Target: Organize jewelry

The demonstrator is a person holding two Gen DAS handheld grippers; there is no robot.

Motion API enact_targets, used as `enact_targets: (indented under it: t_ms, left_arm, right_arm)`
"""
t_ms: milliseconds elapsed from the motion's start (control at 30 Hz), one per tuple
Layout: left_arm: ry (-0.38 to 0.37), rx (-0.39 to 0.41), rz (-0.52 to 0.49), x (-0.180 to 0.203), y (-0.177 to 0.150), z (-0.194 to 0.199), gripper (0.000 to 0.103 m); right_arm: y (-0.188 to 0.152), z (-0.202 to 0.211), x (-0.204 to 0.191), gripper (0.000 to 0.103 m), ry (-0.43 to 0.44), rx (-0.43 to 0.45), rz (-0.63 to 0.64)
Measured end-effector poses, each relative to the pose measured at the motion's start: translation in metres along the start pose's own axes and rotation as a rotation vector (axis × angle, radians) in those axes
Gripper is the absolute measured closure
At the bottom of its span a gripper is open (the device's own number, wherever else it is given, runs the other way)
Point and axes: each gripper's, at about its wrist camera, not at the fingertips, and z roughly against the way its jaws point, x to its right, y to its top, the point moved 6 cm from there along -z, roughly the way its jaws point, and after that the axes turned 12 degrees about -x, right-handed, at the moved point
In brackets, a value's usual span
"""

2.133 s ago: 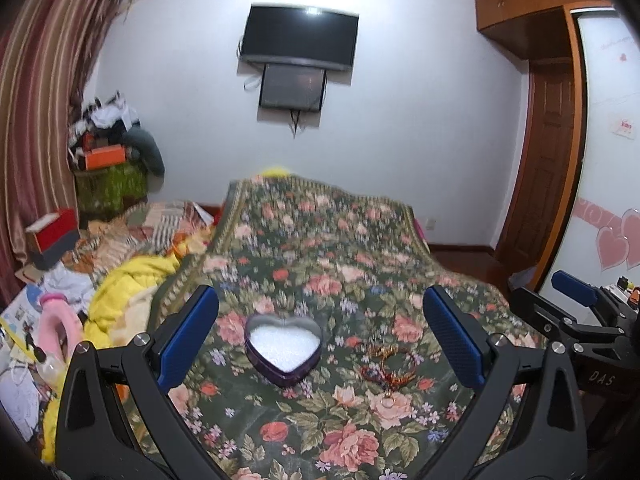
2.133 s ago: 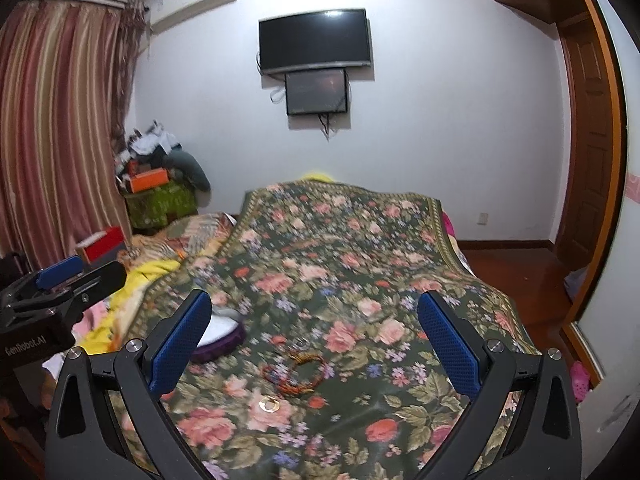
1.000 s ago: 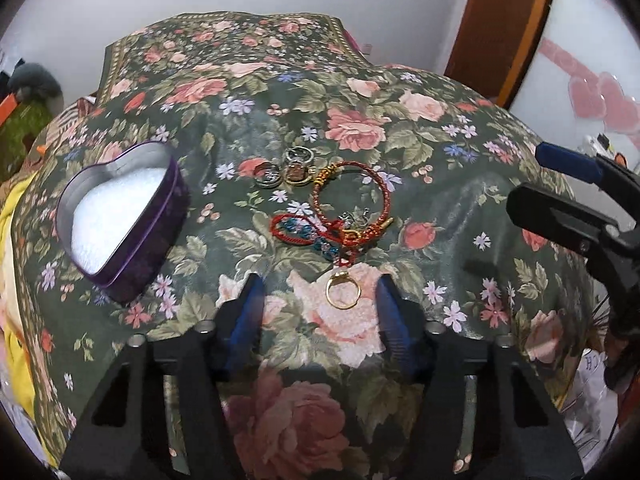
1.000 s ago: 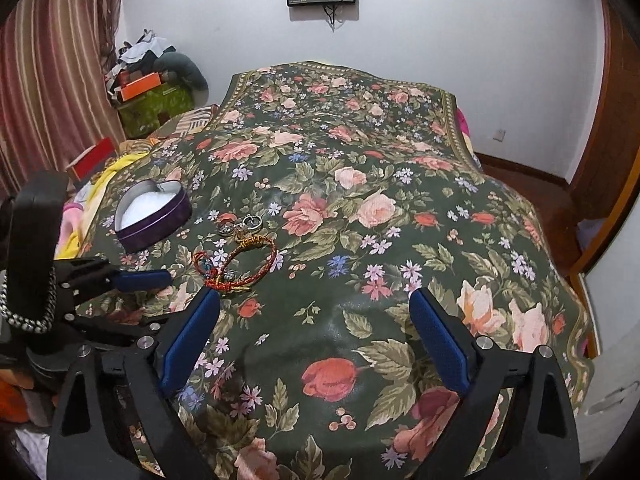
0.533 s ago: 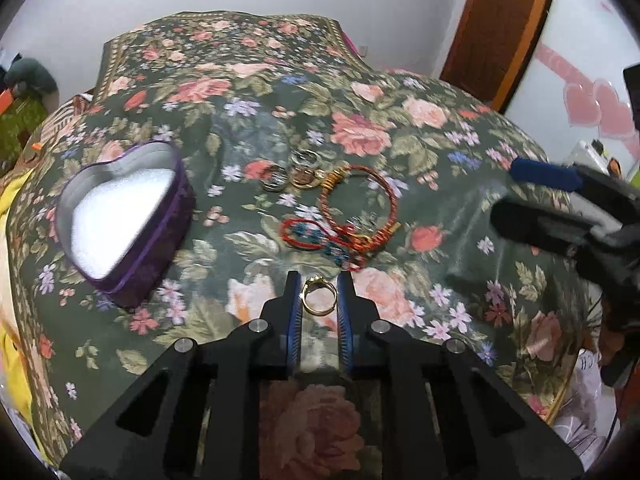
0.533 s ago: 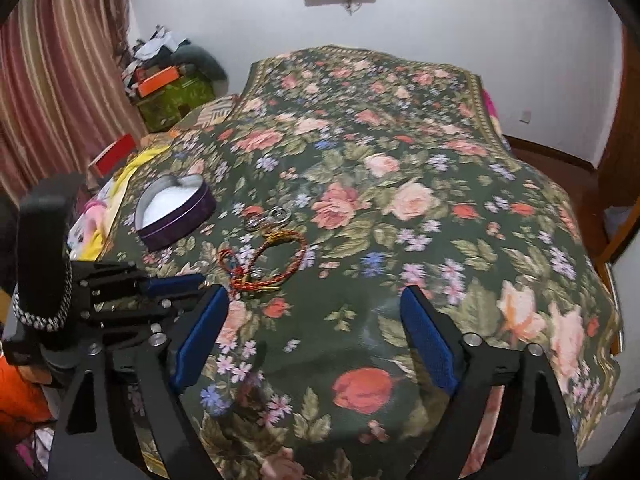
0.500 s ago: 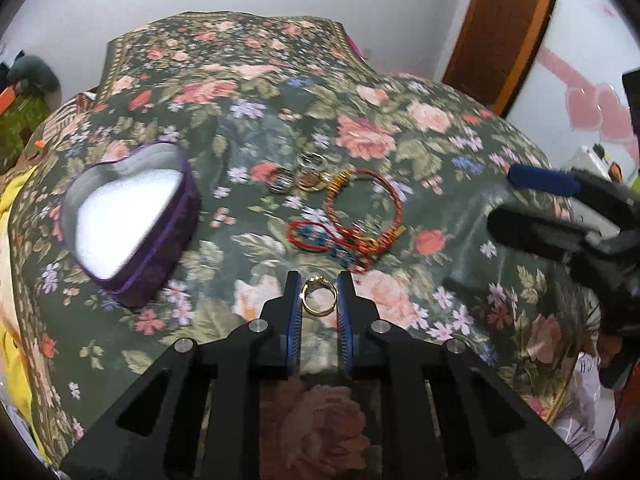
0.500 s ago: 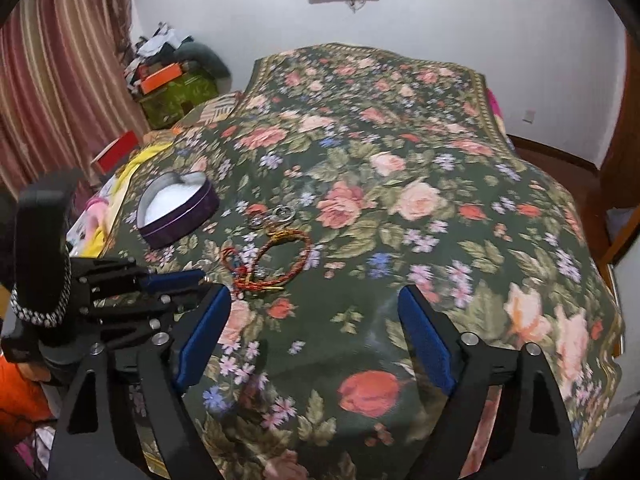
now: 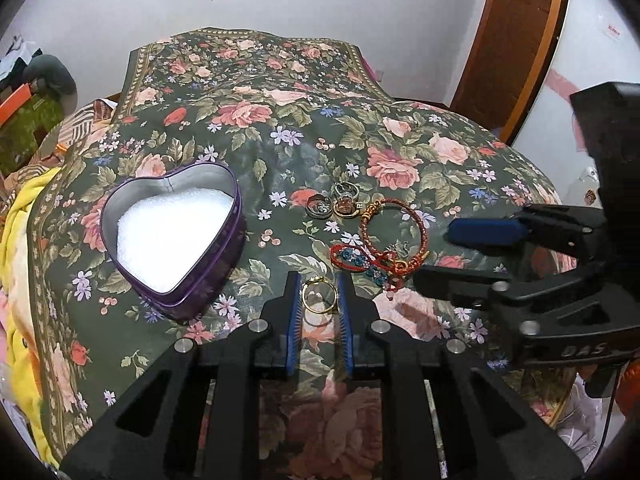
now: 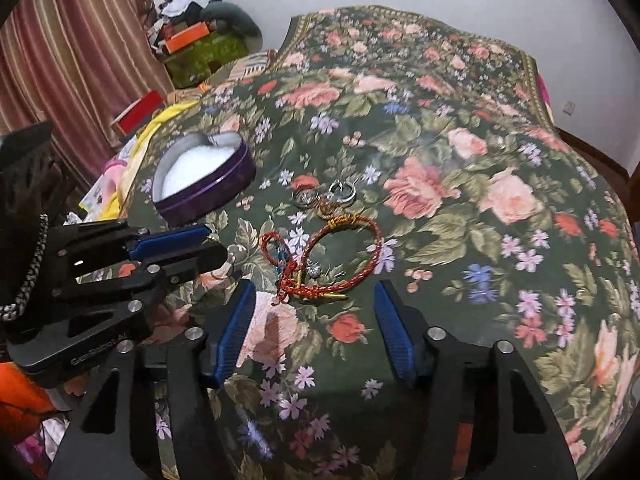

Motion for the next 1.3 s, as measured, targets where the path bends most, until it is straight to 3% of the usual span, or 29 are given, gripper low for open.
enact_targets:
  t_ms: [100,233,567,600,633,833,900,1300]
  left_arm:
    - [-0.009,-0.002,0.008,-0.002,0.0,-0.002,0.086]
    - [-0.02,-0.008,0.02,-0.005,-0.002,-0.004,0.086]
    - [-0.025,-0.007,0.027,-0.006,-0.002,-0.003,0.086]
    - [-0.025,-0.005,0.027,-0.006,-0.001,-0.002,0.086]
    - [-0.024,-0.003,0.027,-0.006,-0.002,-0.001,0.086]
    - [-0.018,0.011,0.025,-0.004,-0.003,0.007,0.086]
    - [-0.016,0.017,0.026,-0.004,-0.004,0.01,0.086]
    - [-0.009,0.059,0.024,0.0,-0.006,0.032,0.086]
  right_arm:
    - [0.0,-0.004,-0.001,0.049,-0.02,-0.011,0.01]
    - [0.001,-0.012,-0.002,0.061,-0.052,-0.031,0.03]
    - [0.0,-0.018,-0.003,0.074,-0.104,-0.033,0.081]
    - [-0.001,-0.018,-0.003,0.077,-0.108,-0.028,0.082]
    - [-0.001,-0.017,-0.004,0.091,-0.097,-0.024,0.082]
    - [0.001,-0.01,-0.003,0.093,-0.079,-0.009,0.053]
    - [0.001,-0.005,-0.002,0.098,-0.082,0.001,0.045]
    - [0.0,0.041,0.011,0.098,-0.126,0.088,0.005]
